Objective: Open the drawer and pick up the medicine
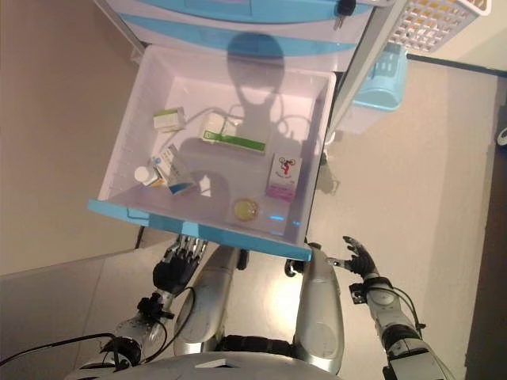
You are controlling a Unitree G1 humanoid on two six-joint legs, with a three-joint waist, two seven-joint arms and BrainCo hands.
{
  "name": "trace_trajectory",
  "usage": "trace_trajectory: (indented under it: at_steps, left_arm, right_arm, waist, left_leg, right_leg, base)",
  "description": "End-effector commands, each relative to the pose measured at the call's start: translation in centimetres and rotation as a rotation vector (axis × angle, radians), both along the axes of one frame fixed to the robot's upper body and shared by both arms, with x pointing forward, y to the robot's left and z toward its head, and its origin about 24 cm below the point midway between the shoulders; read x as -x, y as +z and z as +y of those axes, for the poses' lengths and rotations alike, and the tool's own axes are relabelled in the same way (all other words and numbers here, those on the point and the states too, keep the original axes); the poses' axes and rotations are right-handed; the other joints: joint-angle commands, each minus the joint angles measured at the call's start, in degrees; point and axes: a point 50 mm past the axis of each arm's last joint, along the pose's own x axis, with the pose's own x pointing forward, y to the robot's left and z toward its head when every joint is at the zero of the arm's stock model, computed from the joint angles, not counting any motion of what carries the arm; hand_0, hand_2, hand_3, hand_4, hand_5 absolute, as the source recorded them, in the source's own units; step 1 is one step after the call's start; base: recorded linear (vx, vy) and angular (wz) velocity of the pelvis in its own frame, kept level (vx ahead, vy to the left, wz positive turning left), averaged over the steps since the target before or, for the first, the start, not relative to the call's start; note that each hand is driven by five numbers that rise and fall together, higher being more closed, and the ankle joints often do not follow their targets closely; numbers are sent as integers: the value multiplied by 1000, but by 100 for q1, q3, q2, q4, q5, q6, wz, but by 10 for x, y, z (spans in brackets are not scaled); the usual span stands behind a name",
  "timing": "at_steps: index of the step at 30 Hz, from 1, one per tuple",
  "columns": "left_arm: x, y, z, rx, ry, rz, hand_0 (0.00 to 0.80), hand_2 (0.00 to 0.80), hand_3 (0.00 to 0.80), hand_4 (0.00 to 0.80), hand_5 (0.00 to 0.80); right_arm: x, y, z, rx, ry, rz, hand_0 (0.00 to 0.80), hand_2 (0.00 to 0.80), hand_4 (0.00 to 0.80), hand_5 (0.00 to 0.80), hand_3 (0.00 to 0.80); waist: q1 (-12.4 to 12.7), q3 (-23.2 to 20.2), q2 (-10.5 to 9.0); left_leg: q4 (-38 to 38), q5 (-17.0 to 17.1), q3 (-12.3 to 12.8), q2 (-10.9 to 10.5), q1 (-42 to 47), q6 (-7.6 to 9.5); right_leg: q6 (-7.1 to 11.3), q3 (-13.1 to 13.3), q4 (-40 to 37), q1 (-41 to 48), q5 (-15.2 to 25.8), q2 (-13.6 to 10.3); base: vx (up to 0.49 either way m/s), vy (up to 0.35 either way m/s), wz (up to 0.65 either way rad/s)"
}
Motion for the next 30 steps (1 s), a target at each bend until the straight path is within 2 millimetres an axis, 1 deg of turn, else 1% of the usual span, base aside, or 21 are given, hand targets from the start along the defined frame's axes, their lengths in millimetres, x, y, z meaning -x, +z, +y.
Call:
trace_trajectory:
  at_steps: [1, 3, 4, 5, 7, 8, 9, 10, 11, 13, 14, 17, 18, 20, 21, 23, 24, 25, 26, 28, 30]
  left_arm:
    - [33, -14, 19, -285, 75, 149, 0, 0, 0, 0, 0]
    - [29, -14, 28, -442, 101, 222, 0, 0, 0, 0, 0]
    - [29, -15, 34, -548, 115, 275, 0, 0, 0, 0, 0]
    - [31, -17, 39, -666, 89, 342, 0, 0, 0, 0, 0]
    - [40, -24, 45, -1039, -113, 439, 0, 0, 0, 0, 0]
    - [45, -27, 44, -1174, -217, 454, 0, 0, 0, 0, 0]
    - [54, -32, 43, -1281, -342, 476, 0, 0, 0, 0, 0]
    - [58, -35, 43, -1301, -386, 495, 0, 0, 0, 0, 0]
    - [70, -41, 44, -1286, -445, 577, 0, 0, 0, 0, 0]
    - [83, -46, 46, -1221, -461, 657, 0, 0, 0, 0, 0]
    - [92, -49, 47, -1175, -481, 711, 0, 0, 0, 0, 0]
    - [107, -53, 44, -1137, -565, 751, 0, 0, 0, 0, 0]
    - [113, -55, 41, -1116, -607, 767, 0, 0, 0, 0, 0]
    - [120, -58, 34, -1098, -668, 769, 0, 0, 0, 0, 0]
    - [121, -60, 30, -1095, -684, 770, 0, 0, 0, 0, 0]
    - [124, -62, 24, -1080, -697, 784, 0, 0, 0, 0, 0]
    - [125, -62, 23, -1067, -690, 790, 0, 0, 0, 0, 0]
    - [126, -63, 21, -1049, -672, 797, 0, 0, 0, 0, 0]
    - [126, -63, 21, -1016, -616, 814, 0, 0, 0, 0, 0]
    - [122, -63, 22, -978, -528, 842, 0, 0, 0, 0, 0]
    - [119, -62, 23, -981, -500, 839, 0, 0, 0, 0, 0]
  right_arm:
    - [14, 3, -21, 97, -134, -47, 0, 0, 0, 0, 0]
    - [19, 5, -29, 131, -207, -67, 0, 0, 0, 0, 0]
    - [20, 6, -33, 135, -238, -76, 0, 0, 0, 0, 0]
    - [21, 8, -38, 139, -272, -93, 0, 0, 0, 0, 0]
    - [19, 19, -49, 133, -356, -163, 0, 0, 0, 0, 0]
    - [16, 26, -54, 134, -377, -192, 0, 0, 0, 0, 0]
    - [8, 38, -58, 151, -372, -248, 0, 0, 0, 0, 0]
    - [3, 46, -59, 163, -360, -279, 0, 0, 0, 0, 0]
    - [-14, 73, -58, 204, -290, -382, 0, 0, 0, 0, 0]
    - [-25, 95, -48, 233, -205, -484, 0, 0, 0, 0, 0]
    - [-33, 111, -37, 250, -128, -557, 0, 0, 0, 0, 0]
    - [-41, 134, -12, 262, 71, -678, 0, 0, 0, 0, 0]
    - [-46, 144, 2, 265, 185, -715, 0, 0, 0, 0, 0]
    - [-53, 157, 23, 259, 361, -748, 0, 0, 0, 0, 0]
    - [-55, 162, 32, 254, 437, -757, 0, 0, 0, 0, 0]
    - [-57, 172, 58, 323, 662, -796, 0, 0, 0, 0, 0]
    - [-55, 175, 68, 361, 758, -816, 0, 0, 0, 0, 0]
    - [-54, 178, 78, 390, 837, -830, 0, 0, 0, 0, 0]
    - [-52, 182, 90, 385, 932, -851, 0, 0, 0, 0, 0]
    - [-50, 184, 102, 340, 1000, -864, 0, 0, 0, 0, 0]
    - [-49, 178, 117, 354, 1100, -867, 0, 0, 0, 0, 0]
  waist:
    - [25, -778, -148]
    - [-15, -941, -214]
    - [-41, -1030, -243]
    - [-67, -1116, -267]
    - [-137, -1323, -297]
    - [-185, -1418, -295]
    - [-266, -1511, -287]
    - [-307, -1575, -275]
    - [-422, -1724, -249]
    - [-505, -1816, -230]
    - [-554, -1923, -221]
    - [-590, -2068, -208]
    - [-584, -2146, -201]
    - [-539, -2236, -192]
    - [-520, -2267, -189]
    - [-442, -2350, -188]
    - [-419, -2371, -190]
    - [-388, -2376, -191]
    - [-337, -2424, -198]
    - [-250, -2459, -213]
    - [-132, -2495, -236]
  left_leg:
    - [-955, 290, 481, -358, 487, 655]
    - [-1158, 317, 462, -375, 762, 626]
    - [-1267, 325, 453, -377, 910, 609]
    - [-1389, 337, 439, -382, 1071, 588]
    - [-1665, 380, 418, -383, 1385, 536]
    - [-1783, 416, 425, -373, 1487, 514]
    - [-1957, 429, 468, -357, 1686, 484]
    - [-2068, 458, 483, -344, 1762, 468]
    - [-2346, 497, 505, -334, 1991, 435]
    - [-2572, 526, 530, -335, 2182, 422]
    - [-2727, 568, 555, -330, 2245, 420]
    - [-3036, 680, 610, -296, 2358, 386]
    - [-3185, 731, 660, -275, 2416, 366]
    - [-3474, 843, 712, -252, 2499, 302]
    - [-3550, 876, 736, -249, 2513, 288]
    - [-3643, 912, 724, -264, 2533, 261]
    - [-3645, 912, 712, -272, 2534, 262]
    - [-3646, 904, 699, -275, 2562, 265]
    - [-3635, 907, 690, -278, 2540, 272]
    - [-3626, 899, 656, -287, 2545, 274]
    - [-3634, 901, 581, -308, 2552, 275]
  right_leg:
    - [279, 87, -281, 281, 764, 241]
    - [369, 108, -643, 583, 890, 258]
    - [405, 122, -822, 742, 946, 276]
    - [443, 135, -1027, 919, 1009, 295]
    - [507, 173, -1484, 1274, 1123, 332]
    - [524, 197, -1685, 1389, 1183, 353]
    - [555, 250, -1929, 1573, 1224, 374]
    - [563, 268, -2081, 1649, 1261, 396]
    - [584, 342, -2449, 1867, 1300, 448]
    - [614, 403, -2702, 2030, 1346, 481]
    - [625, 451, -2933, 2100, 1382, 511]
    - [663, 449, -3302, 2236, 1473, 549]
    - [679, 440, -3438, 2292, 1520, 560]
    - [714, 328, -3728, 2398, 1629, 570]
    - [717, 307, -3803, 2426, 1657, 572]
    - [721, 238, -3926, 2468, 1691, 558]
    - [721, 223, -3937, 2477, 1692, 548]
    - [715, 209, -3920, 2513, 1663, 536]
    - [707, 184, -3918, 2520, 1648, 520]
    - [695, 106, -3911, 2568, 1610, 498]
    - [670, -3, -3930, 2628, 1582, 484]
  base:
    - [52, -11, 3]
    - [137, -17, 0]
    - [160, -11, -6]
    - [177, 5, -7]
    - [170, 28, -12]
    - [160, 57, -16]
    - [128, 61, -18]
    - [163, 94, -16]
    - [121, 78, -18]
    - [82, 60, -33]
    - [21, 27, -30]
    - [-16, 2, -16]
    - [-25, -8, -5]
    - [-25, -9, -5]
    - [-49, -1, -9]
    - [-49, 9, 1]
    - [-20, 11, 11]
    - [-7, 9, 13]
    - [-1, 6, 11]
    - [0, -2, 16]
    - [10, -12, 28]
